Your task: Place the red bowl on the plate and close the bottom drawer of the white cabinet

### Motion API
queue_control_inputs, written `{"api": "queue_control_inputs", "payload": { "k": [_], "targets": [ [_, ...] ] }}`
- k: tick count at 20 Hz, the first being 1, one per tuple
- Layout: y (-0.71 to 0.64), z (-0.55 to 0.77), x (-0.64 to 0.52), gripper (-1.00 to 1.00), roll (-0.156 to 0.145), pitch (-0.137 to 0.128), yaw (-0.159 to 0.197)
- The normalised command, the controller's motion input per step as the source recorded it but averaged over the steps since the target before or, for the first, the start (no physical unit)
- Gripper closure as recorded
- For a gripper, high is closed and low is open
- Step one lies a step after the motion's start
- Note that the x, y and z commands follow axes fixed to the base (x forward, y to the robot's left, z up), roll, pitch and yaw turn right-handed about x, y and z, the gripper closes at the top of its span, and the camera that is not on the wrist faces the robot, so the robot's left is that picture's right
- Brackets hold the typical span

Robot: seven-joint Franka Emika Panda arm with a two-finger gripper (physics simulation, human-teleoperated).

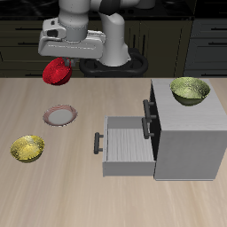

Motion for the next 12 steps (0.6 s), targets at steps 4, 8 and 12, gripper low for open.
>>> {"api": "queue_control_inputs", "payload": {
  "k": [4,8,12],
  "targets": [
    [0.08,-0.31,0.05,1.0,0.013,0.031,-0.005],
    [0.01,-0.13,0.02,1.0,0.013,0.008,0.008],
    [-0.02,-0.04,0.03,1.0,0.007,0.001,-0.011]
  ]
}}
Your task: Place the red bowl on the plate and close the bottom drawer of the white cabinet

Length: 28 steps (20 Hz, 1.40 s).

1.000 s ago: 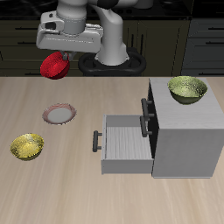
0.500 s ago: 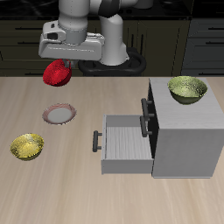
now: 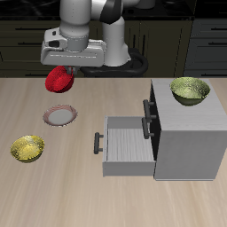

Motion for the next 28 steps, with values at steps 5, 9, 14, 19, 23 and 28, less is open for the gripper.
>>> {"api": "queue_control_inputs", "payload": {
  "k": [5,9,14,19,23,28],
  "targets": [
    [0.05,-0.08,0.01,1.0,0.014,0.012,-0.024],
    [0.04,-0.28,0.0,1.0,0.015,0.043,-0.011],
    [-0.01,-0.25,-0.02,1.0,-0.002,0.022,0.001],
    [-0.08,-0.21,-0.04,1.0,-0.015,0.015,0.005],
    [-0.06,-0.25,0.0,1.0,-0.012,0.037,-0.01],
    [-0.07,-0.16,-0.04,1.0,-0.013,0.013,0.01]
  ]
}}
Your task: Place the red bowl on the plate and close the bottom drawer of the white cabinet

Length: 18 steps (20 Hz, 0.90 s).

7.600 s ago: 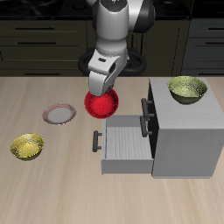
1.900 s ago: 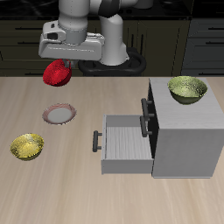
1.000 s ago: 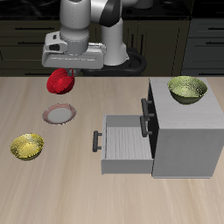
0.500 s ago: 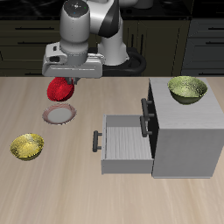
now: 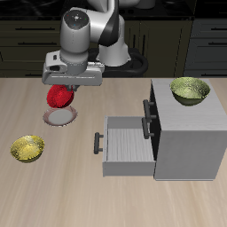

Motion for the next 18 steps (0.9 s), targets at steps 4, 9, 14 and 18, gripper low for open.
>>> {"api": "queue_control_inputs", "payload": {
  "k": [4,9,14,18],
  "targets": [
    [-0.12,-0.12,-0.04,1.0,-0.024,0.013,0.006],
    [-0.08,-0.06,-0.02,1.0,-0.013,0.007,0.0],
    [-0.07,-0.11,-0.01,1.0,-0.011,0.012,0.004],
    [-0.05,-0.07,0.01,1.0,-0.003,0.005,0.016]
  ]
}}
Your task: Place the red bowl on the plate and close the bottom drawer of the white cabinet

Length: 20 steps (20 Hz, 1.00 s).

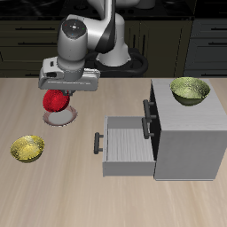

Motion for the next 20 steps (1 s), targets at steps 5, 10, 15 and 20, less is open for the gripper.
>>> {"api": "queue_control_inputs", "payload": {
  "k": [5,10,15,20],
  "targets": [
    [-0.02,-0.11,0.01,1.0,-0.004,0.001,-0.005],
    [0.0,-0.21,0.02,1.0,-0.004,0.028,0.015],
    [-0.04,-0.14,0.02,1.0,-0.006,0.028,-0.004],
    [-0.1,-0.1,-0.03,1.0,-0.019,0.014,0.006]
  ]
}}
